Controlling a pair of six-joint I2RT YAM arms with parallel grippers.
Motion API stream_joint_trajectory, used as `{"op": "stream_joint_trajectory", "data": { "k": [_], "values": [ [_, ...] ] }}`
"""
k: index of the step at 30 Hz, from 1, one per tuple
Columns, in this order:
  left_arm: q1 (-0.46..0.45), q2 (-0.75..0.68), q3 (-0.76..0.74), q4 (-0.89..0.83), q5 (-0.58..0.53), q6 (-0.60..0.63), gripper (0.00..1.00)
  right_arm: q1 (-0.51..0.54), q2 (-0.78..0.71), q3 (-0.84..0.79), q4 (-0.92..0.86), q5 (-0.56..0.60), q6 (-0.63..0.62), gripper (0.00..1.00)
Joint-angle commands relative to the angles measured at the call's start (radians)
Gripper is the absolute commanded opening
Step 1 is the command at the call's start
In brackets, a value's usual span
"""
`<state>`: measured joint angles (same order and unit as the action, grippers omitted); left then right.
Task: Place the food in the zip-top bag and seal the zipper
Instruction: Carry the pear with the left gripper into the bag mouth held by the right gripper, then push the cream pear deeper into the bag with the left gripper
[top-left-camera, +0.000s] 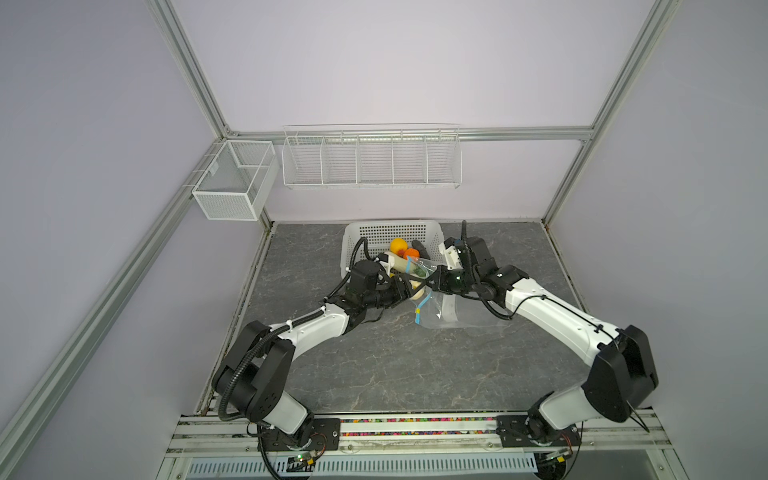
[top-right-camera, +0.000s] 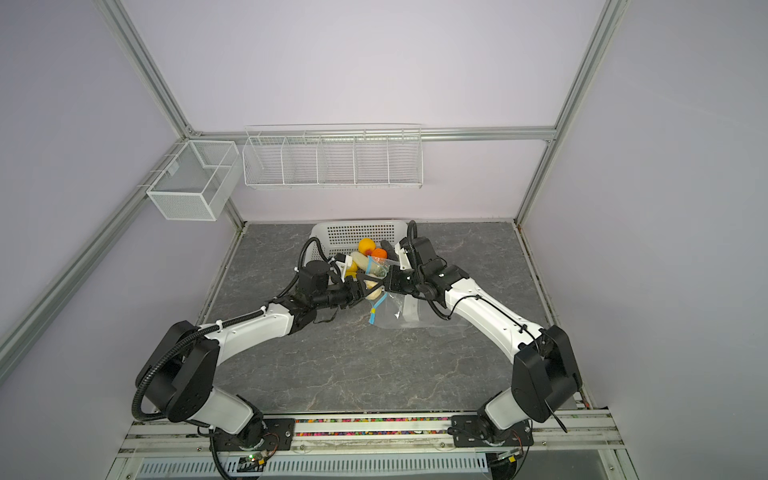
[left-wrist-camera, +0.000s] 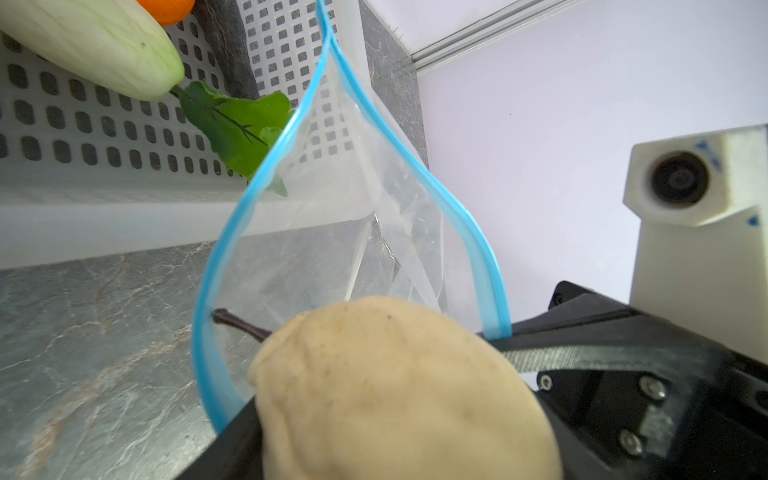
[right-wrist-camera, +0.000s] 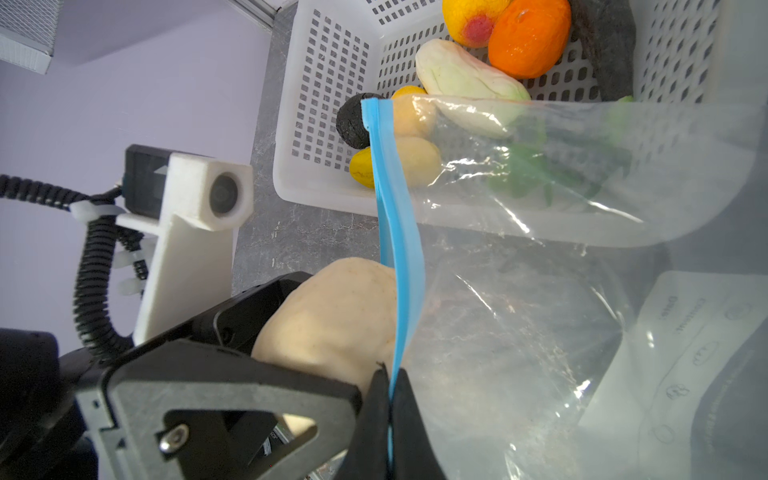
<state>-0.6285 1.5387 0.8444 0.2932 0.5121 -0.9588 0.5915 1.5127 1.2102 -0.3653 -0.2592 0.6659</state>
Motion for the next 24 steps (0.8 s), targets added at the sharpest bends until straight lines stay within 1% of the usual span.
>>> {"op": "stream_joint_trajectory", "data": {
  "k": [1,13,24],
  "values": [
    [-0.005,-0.024,0.006,0.043,0.015,-0.025,0.40,0.020,-0.001,0.017,0.024,-0.031,0.005,0.06],
    [-0.005,-0.016,-0.016,0.126,0.027,-0.078,0.40,0.021,0.007,0.028,0.026,-0.047,-0.002,0.06],
    [-0.005,-0.008,-0.023,0.123,0.009,-0.101,0.39,0.021,-0.016,0.020,0.028,-0.045,0.000,0.06]
  ]
}}
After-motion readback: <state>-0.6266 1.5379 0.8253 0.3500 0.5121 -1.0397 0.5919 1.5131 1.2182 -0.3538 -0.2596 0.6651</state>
